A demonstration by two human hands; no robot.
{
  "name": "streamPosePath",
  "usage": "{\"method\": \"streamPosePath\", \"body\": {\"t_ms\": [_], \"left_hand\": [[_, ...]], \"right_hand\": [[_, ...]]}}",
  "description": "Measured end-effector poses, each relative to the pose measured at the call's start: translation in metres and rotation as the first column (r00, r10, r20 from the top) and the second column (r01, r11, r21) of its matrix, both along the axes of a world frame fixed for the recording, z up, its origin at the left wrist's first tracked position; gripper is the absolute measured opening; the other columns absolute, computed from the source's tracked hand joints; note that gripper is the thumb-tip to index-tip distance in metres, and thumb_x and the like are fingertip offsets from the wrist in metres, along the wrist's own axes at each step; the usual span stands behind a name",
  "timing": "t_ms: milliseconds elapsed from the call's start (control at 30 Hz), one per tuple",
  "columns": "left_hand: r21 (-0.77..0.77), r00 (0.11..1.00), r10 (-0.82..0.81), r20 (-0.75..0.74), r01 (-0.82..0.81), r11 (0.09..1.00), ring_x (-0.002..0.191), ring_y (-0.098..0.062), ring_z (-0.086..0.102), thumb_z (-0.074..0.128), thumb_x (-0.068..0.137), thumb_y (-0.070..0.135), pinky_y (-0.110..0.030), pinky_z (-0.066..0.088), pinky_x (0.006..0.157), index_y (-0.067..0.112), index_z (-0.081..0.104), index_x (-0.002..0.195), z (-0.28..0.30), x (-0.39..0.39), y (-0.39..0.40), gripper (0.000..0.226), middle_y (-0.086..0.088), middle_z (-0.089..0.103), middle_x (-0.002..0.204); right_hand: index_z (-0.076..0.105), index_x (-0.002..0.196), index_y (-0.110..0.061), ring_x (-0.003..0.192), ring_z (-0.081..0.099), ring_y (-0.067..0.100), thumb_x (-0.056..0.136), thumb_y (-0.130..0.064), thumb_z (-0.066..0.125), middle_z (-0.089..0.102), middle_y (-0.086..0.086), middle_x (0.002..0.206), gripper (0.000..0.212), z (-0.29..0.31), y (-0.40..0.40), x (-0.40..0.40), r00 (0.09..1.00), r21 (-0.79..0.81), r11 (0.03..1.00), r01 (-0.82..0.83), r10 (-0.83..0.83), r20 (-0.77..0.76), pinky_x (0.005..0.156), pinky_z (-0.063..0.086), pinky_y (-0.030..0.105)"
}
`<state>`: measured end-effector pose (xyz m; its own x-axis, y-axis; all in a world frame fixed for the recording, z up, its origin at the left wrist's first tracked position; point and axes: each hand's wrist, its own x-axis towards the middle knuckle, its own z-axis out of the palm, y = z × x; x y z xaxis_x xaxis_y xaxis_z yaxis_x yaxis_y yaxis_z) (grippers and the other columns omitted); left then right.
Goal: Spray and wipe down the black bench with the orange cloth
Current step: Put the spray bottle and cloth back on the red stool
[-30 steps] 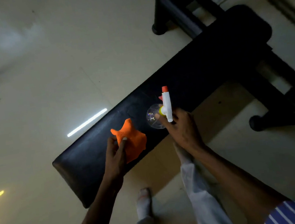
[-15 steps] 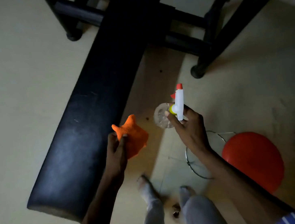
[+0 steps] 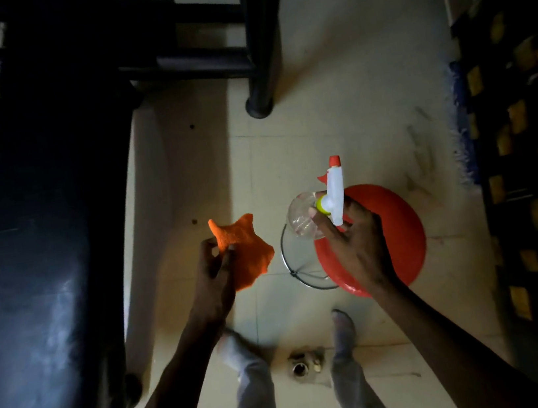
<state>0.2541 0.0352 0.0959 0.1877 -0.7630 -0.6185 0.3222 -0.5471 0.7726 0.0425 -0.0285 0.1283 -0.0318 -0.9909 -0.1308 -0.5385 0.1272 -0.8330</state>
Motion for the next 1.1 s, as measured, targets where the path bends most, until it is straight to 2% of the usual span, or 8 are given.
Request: {"method": "streamPosePath", "body": {"t_ms": [67, 167, 267, 333, 533, 667, 933, 1100], "left_hand": [[0.016, 0.979, -0.019, -0.203, 0.022, 1.0, 0.056, -0.013, 0.063, 0.036, 0.112, 0.035, -0.031, 0.042, 0.051, 0.016, 0.053, 0.108, 0.01, -0.041, -0.022, 0.026, 0.002, 0.064, 0.076], [-0.015, 0.989, -0.119, -0.092, 0.118, 0.993, 0.093, -0.036, 0.07, 0.072, 0.08, 0.056, -0.054, 0.056, 0.077, -0.008, 0.045, 0.129, 0.003, -0.091, -0.03, 0.085, -0.023, 0.066, 0.118], [-0.052, 0.978, -0.19, 0.09, 0.195, 0.979, 0.08, -0.011, 0.076, 0.059, 0.089, 0.04, -0.028, 0.061, 0.065, 0.011, 0.049, 0.123, -0.02, -0.127, -0.022, 0.046, -0.007, 0.075, 0.106], [-0.095, 0.974, -0.218, 0.061, 0.223, 0.97, 0.077, -0.011, 0.074, 0.05, 0.096, 0.027, -0.028, 0.059, 0.064, 0.02, 0.056, 0.118, -0.026, -0.152, -0.028, 0.023, 0.002, 0.077, 0.093], [-0.001, 0.977, -0.207, -0.05, 0.207, 0.978, 0.079, -0.025, 0.059, 0.054, 0.104, 0.015, -0.048, 0.047, 0.078, 0.017, 0.061, 0.111, -0.063, -0.194, -0.04, 0.01, -0.008, 0.066, 0.086], [0.105, 0.957, -0.244, 0.154, 0.23, 0.968, 0.076, -0.024, 0.06, 0.059, 0.101, 0.011, -0.026, 0.05, 0.056, 0.015, 0.057, 0.118, -0.112, -0.201, -0.038, 0.018, -0.012, 0.068, 0.097], [0.217, 0.888, -0.293, 0.355, 0.227, 0.95, 0.075, -0.021, 0.072, 0.066, 0.098, 0.008, -0.032, 0.055, 0.055, 0.023, 0.054, 0.118, -0.142, -0.193, -0.027, 0.028, -0.007, 0.073, 0.104], [0.263, 0.858, -0.308, 0.411, 0.212, 0.941, 0.09, -0.032, 0.074, 0.068, 0.099, 0.02, -0.05, 0.064, 0.075, 0.015, 0.051, 0.129, -0.139, -0.199, -0.023, 0.035, -0.015, 0.071, 0.115]], "right_hand": [[0.076, 0.117, -0.013, 0.1, 0.071, 0.011, 0.095, -0.03, 0.079, 0.078, -0.005, 0.104, 0.027, -0.007, 0.003, -0.04, 0.998, 0.02, 0.999, 0.038, -0.037, -0.046, 0.091, 0.056, 0.032], [0.076, 0.114, -0.01, 0.096, 0.069, 0.007, 0.094, -0.031, 0.08, 0.079, -0.001, 0.103, 0.029, -0.017, 0.004, -0.097, 0.996, 0.019, 0.998, 0.063, -0.062, -0.06, 0.09, 0.06, 0.041], [0.076, 0.116, -0.01, 0.1, 0.074, 0.017, 0.094, -0.033, 0.08, 0.078, 0.0, 0.104, 0.032, -0.024, 0.002, -0.143, 0.995, 0.044, 0.996, 0.084, -0.081, -0.064, 0.091, 0.062, 0.048], [0.074, 0.117, -0.01, 0.102, 0.075, 0.021, 0.095, -0.035, 0.078, 0.079, 0.002, 0.107, 0.033, -0.029, 0.001, -0.172, 0.993, 0.061, 0.994, 0.087, -0.081, -0.085, 0.091, 0.061, 0.05], [0.072, 0.123, -0.014, 0.103, 0.075, 0.012, 0.098, -0.038, 0.074, 0.078, -0.007, 0.107, 0.036, -0.05, -0.005, -0.223, 0.993, 0.001, 0.998, 0.07, -0.07, -0.096, 0.088, 0.064, 0.045], [0.072, 0.119, -0.005, 0.097, 0.075, 0.021, 0.098, -0.035, 0.076, 0.079, 0.008, 0.104, 0.037, -0.081, -0.006, -0.233, 0.992, 0.058, 0.996, 0.064, -0.057, -0.115, 0.084, 0.063, 0.047], [0.072, 0.119, -0.007, 0.088, 0.065, 0.002, 0.098, -0.035, 0.075, 0.07, -0.008, 0.096, 0.035, -0.084, -0.008, -0.239, 0.991, 0.028, 0.999, 0.025, -0.021, -0.132, 0.076, 0.046, 0.003], [0.072, 0.121, -0.008, 0.099, 0.072, 0.013, 0.097, -0.036, 0.076, 0.078, 0.002, 0.107, 0.037, -0.082, 0.0, -0.239, 0.995, 0.043, 0.998, 0.044, -0.04, -0.095, 0.089, 0.063, 0.036]]}}
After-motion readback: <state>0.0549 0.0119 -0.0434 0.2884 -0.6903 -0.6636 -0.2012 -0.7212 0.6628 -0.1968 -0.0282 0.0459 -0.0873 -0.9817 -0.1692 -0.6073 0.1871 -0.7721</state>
